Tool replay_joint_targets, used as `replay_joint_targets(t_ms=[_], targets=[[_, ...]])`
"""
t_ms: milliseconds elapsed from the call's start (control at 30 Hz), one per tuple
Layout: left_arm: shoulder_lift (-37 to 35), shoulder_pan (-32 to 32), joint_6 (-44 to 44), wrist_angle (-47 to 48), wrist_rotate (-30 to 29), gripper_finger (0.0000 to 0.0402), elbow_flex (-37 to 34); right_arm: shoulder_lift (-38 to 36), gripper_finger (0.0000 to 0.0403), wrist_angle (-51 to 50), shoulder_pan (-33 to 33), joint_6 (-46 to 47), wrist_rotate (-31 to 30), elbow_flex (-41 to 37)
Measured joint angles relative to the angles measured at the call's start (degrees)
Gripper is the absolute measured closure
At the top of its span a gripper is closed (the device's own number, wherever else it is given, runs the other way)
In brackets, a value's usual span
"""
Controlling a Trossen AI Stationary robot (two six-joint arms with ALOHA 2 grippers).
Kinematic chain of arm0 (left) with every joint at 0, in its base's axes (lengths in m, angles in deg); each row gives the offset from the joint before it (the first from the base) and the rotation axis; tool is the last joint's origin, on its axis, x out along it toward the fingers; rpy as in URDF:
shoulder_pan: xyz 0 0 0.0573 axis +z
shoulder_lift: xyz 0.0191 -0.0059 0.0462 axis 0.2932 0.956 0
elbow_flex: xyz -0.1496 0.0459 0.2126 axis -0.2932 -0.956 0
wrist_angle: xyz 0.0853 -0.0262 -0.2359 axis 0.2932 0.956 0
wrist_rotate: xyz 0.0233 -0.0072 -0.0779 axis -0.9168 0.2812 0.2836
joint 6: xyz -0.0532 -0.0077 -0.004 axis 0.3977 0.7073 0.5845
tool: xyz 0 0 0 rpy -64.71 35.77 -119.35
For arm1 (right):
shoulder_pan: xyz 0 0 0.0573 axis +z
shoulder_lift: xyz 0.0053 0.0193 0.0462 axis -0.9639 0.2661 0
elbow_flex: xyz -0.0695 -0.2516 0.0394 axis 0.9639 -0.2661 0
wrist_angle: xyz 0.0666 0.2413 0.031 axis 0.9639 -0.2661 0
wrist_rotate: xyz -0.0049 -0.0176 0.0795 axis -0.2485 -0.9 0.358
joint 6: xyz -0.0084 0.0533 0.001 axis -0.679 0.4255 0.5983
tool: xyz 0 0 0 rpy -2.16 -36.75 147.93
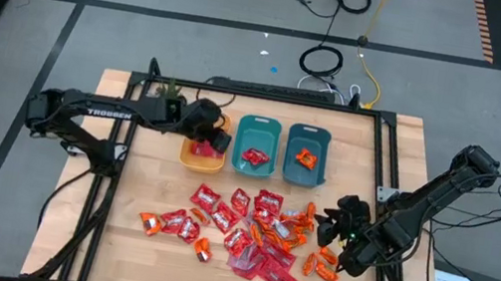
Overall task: Sort candy
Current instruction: Put the red candy into the top center green bin
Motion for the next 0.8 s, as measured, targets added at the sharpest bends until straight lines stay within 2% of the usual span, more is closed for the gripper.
replay_joint_targets(t_ms=[567,700,800], targets=[[0.4,-20.2,0.0,0.1,-0.2,0.0240,0.6,0.0,0.0222,1.0,0.0,-8.9,1.0,0.0],[2.3,-22.9,-6.4,-0.9,-1.0,0.0240,0.6,0.0,0.0222,1.1,0.0,-9.8,1.0,0.0],[5.1,-25.4,-16.4,-2.3,-1.4,0.0240,0.6,0.0,0.0222,1.3,0.0,-10.9,1.0,0.0]])
